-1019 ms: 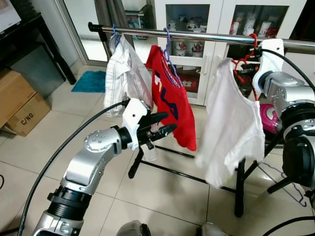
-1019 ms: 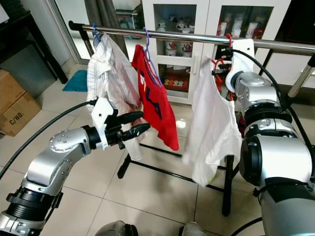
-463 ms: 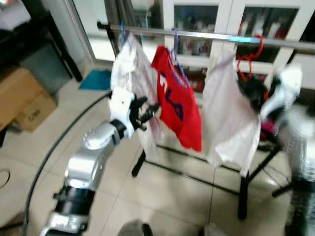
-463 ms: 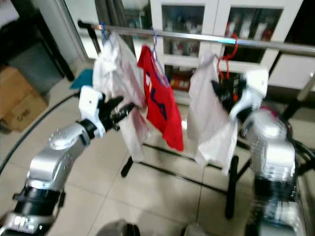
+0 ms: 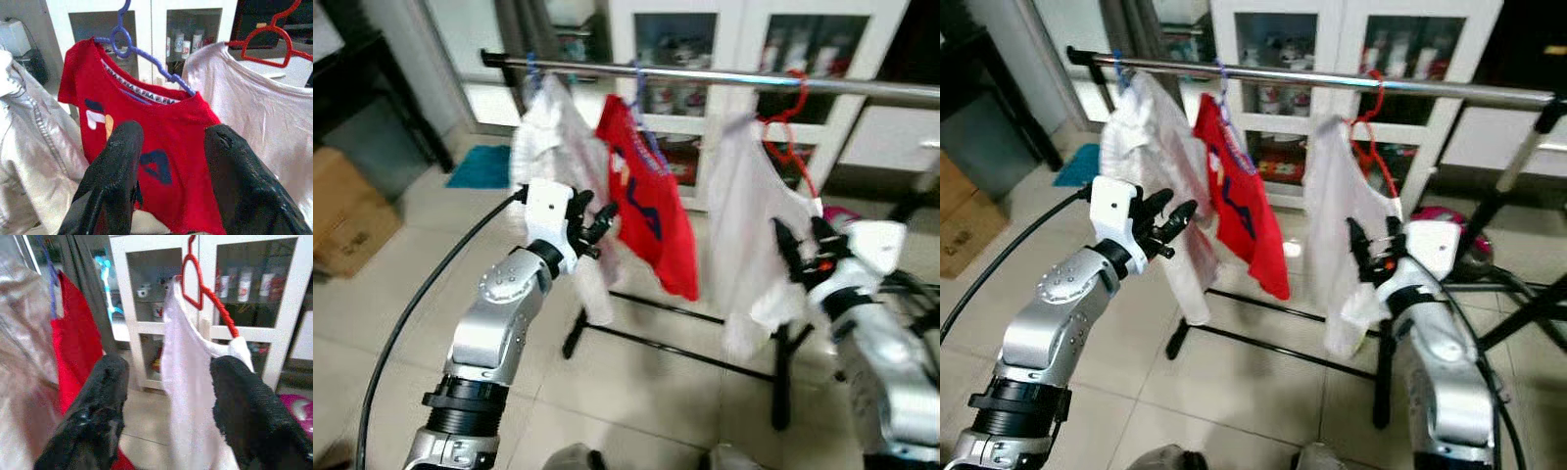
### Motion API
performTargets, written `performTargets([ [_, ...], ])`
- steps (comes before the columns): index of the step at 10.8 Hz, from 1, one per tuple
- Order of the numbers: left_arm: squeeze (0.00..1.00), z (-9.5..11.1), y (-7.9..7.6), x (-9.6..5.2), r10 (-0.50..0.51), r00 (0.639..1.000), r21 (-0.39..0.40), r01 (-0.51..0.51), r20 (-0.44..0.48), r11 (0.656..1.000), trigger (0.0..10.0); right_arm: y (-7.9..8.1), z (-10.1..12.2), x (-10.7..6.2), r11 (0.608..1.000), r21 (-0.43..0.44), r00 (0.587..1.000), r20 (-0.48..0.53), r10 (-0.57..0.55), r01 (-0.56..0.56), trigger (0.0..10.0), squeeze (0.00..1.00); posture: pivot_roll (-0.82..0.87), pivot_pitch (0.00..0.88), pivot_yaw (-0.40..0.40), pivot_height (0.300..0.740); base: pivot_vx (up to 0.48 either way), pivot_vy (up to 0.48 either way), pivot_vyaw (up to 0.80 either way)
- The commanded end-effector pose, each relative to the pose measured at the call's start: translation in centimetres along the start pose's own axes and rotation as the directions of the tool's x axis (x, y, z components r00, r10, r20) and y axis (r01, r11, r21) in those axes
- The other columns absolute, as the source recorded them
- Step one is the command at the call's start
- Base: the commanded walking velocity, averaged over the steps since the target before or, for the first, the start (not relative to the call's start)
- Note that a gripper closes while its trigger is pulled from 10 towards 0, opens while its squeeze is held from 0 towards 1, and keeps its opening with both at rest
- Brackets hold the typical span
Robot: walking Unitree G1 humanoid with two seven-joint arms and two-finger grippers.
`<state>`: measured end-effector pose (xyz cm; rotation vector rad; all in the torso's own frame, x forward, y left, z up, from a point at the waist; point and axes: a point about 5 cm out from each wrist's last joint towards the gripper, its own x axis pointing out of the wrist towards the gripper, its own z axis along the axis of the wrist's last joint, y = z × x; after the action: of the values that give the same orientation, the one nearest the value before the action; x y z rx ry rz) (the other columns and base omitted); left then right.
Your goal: Hang hanger
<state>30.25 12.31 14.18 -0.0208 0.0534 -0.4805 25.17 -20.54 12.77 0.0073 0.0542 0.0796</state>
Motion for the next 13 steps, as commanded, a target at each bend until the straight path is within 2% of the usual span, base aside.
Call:
performTargets([
  [1, 0.4, 0.0, 0.3, -0.2, 0.022, 1.0, 0.013, -0.022, 0.0, 1.0, 10.0, -0.2, -0.3, -0.4, 0.998, -0.028, 0.998, -0.028, -0.051, 0.05, 10.0, 1.0, -0.11, 0.0, 0.092, 0.74, 0.0, -0.48, 0.0],
  [2, 0.36, -0.3, 0.1, -0.4, 0.023, 1.0, -0.01, -0.023, -0.006, 1.0, 10.0, -0.5, -0.6, -0.7, 0.997, -0.004, 0.996, -0.047, -0.071, 0.071, 10.0, 1.0, -0.11, 0.0, 0.088, 0.74, 0.0, 0.0, 0.0],
  [4, 0.35, -0.3, 0.1, -0.5, 0.023, 1.0, 0.013, -0.023, 0.007, 1.0, 10.0, -1.0, -0.4, -1.0, 0.995, 0.011, 0.995, -0.024, -0.094, 0.094, 10.0, 1.0, -0.1, 0.0, 0.083, 0.74, 0.0, 0.0, 0.0],
  [6, 0.35, 0.0, 0.0, -0.7, 0.005, 0.999, 0.017, -0.005, 0.042, 1.0, 10.0, -0.6, 0.0, -0.7, 0.997, -0.015, 0.997, -0.01, -0.076, 0.076, 10.0, 1.0, -0.1, 0.0, 0.078, 0.74, 0.0, 0.0, 0.0],
  [8, 0.36, 0.0, -0.1, -0.7, 0.002, 0.999, 0.019, -0.003, 0.046, 1.0, 10.0, -0.8, 0.6, -0.5, 0.99, -0.095, 0.994, 0.034, -0.103, 0.106, 10.0, 1.0, -0.1, 0.0, 0.074, 0.74, 0.246, 0.0, 0.8],
  [9, 0.36, -0.1, -0.1, -0.8, 0.0, 0.999, 0.021, -0.001, 0.045, 1.0, 10.0, -0.7, 1.1, -0.3, 0.992, -0.082, 0.995, 0.057, -0.088, 0.092, 10.0, 1.0, -0.1, 0.0, 0.073, 0.74, 0.244, 0.0, 0.0],
  [10, 0.36, -0.1, -0.2, -0.8, -0.006, 0.999, 0.024, 0.005, 0.045, 1.0, 10.0, -1.0, 1.6, -0.1, 0.992, -0.033, 0.989, 0.082, -0.119, 0.122, 10.0, 1.0, -0.1, 0.0, 0.071, 0.74, 0.247, 0.0, 0.0],
  [13, 0.36, -0.1, -0.2, -0.7, -0.024, 0.999, 0.024, 0.023, 0.038, 0.999, 10.0, -1.5, 2.3, 0.3, 0.986, -0.037, 0.983, 0.093, -0.157, 0.161, 10.0, 1.0, -0.1, 0.0, 0.073, 0.74, 0.246, 0.0, 0.0],
])
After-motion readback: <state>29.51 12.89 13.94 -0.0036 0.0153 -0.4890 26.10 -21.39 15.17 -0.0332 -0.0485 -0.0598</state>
